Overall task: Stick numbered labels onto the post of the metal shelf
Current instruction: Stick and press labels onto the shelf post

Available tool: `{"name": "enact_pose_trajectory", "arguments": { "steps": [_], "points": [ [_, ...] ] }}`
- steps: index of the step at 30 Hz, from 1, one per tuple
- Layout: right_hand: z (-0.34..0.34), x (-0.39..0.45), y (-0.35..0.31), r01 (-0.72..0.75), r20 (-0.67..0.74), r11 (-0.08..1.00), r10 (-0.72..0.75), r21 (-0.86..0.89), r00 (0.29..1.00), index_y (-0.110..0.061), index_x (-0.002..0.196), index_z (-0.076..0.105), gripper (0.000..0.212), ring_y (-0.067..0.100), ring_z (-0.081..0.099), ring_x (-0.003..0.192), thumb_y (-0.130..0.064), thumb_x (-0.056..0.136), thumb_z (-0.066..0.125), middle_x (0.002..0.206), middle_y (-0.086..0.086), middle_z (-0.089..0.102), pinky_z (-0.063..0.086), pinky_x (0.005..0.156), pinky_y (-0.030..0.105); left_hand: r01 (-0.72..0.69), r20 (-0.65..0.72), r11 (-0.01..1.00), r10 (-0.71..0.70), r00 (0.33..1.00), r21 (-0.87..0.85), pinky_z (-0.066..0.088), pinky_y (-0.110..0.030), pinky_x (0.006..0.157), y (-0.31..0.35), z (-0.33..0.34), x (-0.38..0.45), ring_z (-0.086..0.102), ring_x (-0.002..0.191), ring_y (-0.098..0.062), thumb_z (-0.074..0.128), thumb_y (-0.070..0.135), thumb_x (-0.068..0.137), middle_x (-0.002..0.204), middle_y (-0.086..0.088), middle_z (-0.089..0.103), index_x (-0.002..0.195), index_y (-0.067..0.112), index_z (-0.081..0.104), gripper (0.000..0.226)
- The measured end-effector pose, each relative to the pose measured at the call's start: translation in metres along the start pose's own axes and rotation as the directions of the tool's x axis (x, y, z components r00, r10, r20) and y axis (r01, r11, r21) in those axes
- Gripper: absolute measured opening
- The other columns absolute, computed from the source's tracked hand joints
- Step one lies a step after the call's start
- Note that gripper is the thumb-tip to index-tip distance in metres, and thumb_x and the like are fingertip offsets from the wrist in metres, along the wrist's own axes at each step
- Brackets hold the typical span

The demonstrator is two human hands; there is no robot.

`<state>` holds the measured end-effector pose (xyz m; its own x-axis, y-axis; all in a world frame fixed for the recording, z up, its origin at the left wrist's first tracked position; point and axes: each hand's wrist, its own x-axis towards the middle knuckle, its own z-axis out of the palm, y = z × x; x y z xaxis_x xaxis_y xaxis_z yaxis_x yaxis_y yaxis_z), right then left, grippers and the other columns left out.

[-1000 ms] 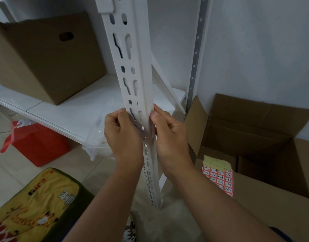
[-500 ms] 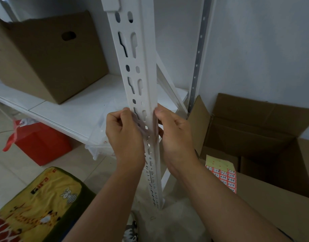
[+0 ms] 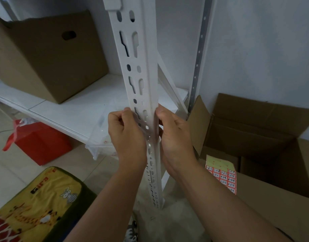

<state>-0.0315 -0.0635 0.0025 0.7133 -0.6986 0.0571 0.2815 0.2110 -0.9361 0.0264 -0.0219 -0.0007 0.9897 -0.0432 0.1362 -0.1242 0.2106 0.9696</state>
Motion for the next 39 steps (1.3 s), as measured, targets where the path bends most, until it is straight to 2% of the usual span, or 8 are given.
{"name": "enact_pose_trajectory", "arguments": {
  "steps": [15,18,23,28,31,34,36,39],
  "points": [
    [-0.003,-0.001,0.004,0.04,0.025,0.998,-0.039,-0.051,0.999,-0.026,0.117,0.069,0.03,0.014,0.067,0.103,-0.023,0.099,0.046,0.115,-0.003,0.069,0.056,0.089,0.033,0.0,-0.027,1.0,0.0,1.0,-0.017,0.038,-0.008,0.048,0.0,0.005,-0.004,0.045,0.048,0.008,0.041,0.017,0.1,0.065,0.01,0.045,0.072,0.019,0.043,0.029],
    [-0.006,-0.001,0.003,0.044,0.037,0.996,-0.042,-0.072,0.998,-0.027,0.118,0.069,0.03,0.012,0.067,0.102,-0.023,0.099,0.045,0.114,-0.006,0.069,0.057,0.085,0.028,0.0,-0.035,1.0,-0.001,0.999,-0.02,0.038,-0.006,0.048,0.001,0.005,-0.006,0.046,0.049,0.009,0.041,0.016,0.1,0.065,0.009,0.045,0.072,0.019,0.043,0.029],
    [-0.009,0.0,0.005,0.08,0.043,0.99,-0.076,-0.12,0.996,-0.025,0.122,0.066,0.032,0.01,0.066,0.104,-0.019,0.098,0.045,0.117,-0.006,0.068,0.056,0.088,0.03,-0.009,-0.043,1.0,0.008,0.999,-0.02,0.037,-0.006,0.048,0.0,0.005,-0.006,0.046,0.049,0.008,0.041,0.015,0.1,0.065,0.008,0.044,0.072,0.019,0.043,0.029],
    [-0.014,-0.001,0.003,0.102,0.061,0.981,-0.093,-0.167,0.994,-0.027,0.123,0.065,0.033,0.0,0.064,0.102,-0.016,0.097,0.048,0.116,-0.014,0.068,0.053,0.08,0.015,-0.034,-0.032,0.999,0.034,0.999,-0.023,0.042,-0.011,0.055,0.0,0.001,-0.004,0.049,0.055,0.009,0.044,0.014,0.098,0.068,0.013,0.05,0.075,0.021,0.047,0.024],
    [-0.021,-0.001,0.003,0.097,0.027,0.977,-0.094,-0.187,0.995,-0.034,0.125,0.061,0.032,-0.005,0.061,0.106,-0.022,0.095,0.055,0.116,-0.024,0.064,0.051,0.083,0.013,-0.199,-0.02,0.98,0.199,0.98,-0.011,0.048,-0.016,0.067,0.005,-0.006,-0.008,0.056,0.073,0.004,0.051,0.011,0.095,0.081,0.012,0.057,0.082,0.02,0.051,0.016],
    [-0.03,-0.008,-0.001,0.182,0.06,0.931,-0.172,-0.316,0.983,-0.045,0.121,0.056,0.029,-0.016,0.053,0.107,-0.037,0.093,0.055,0.111,-0.035,0.057,0.045,0.081,0.009,-0.484,0.053,0.873,0.482,0.875,0.06,0.049,-0.023,0.076,0.009,-0.016,-0.014,0.056,0.088,-0.014,0.055,0.011,0.091,0.091,-0.005,0.054,0.086,0.011,0.049,0.007],
    [-0.035,-0.013,-0.007,0.217,0.098,0.909,-0.195,-0.355,0.976,-0.05,0.114,0.053,0.026,-0.015,0.052,0.107,-0.046,0.088,0.053,0.11,-0.034,0.056,0.043,0.079,0.008,-0.589,0.15,0.807,0.578,0.802,0.04,0.049,-0.027,0.071,0.011,-0.022,-0.018,0.056,0.082,-0.021,0.057,0.01,0.091,0.086,-0.009,0.054,0.088,0.009,0.051,0.007],
    [-0.04,-0.017,-0.013,0.288,0.13,0.883,-0.258,-0.371,0.957,-0.046,0.112,0.053,0.03,-0.009,0.055,0.105,-0.049,0.082,0.05,0.109,-0.025,0.059,0.044,0.08,0.008,-0.599,0.321,0.799,0.583,0.746,-0.056,0.052,-0.021,0.066,0.016,-0.026,-0.028,0.06,0.073,-0.013,0.059,0.008,0.091,0.082,-0.003,0.06,0.091,0.008,0.056,0.003]
  ]
}}
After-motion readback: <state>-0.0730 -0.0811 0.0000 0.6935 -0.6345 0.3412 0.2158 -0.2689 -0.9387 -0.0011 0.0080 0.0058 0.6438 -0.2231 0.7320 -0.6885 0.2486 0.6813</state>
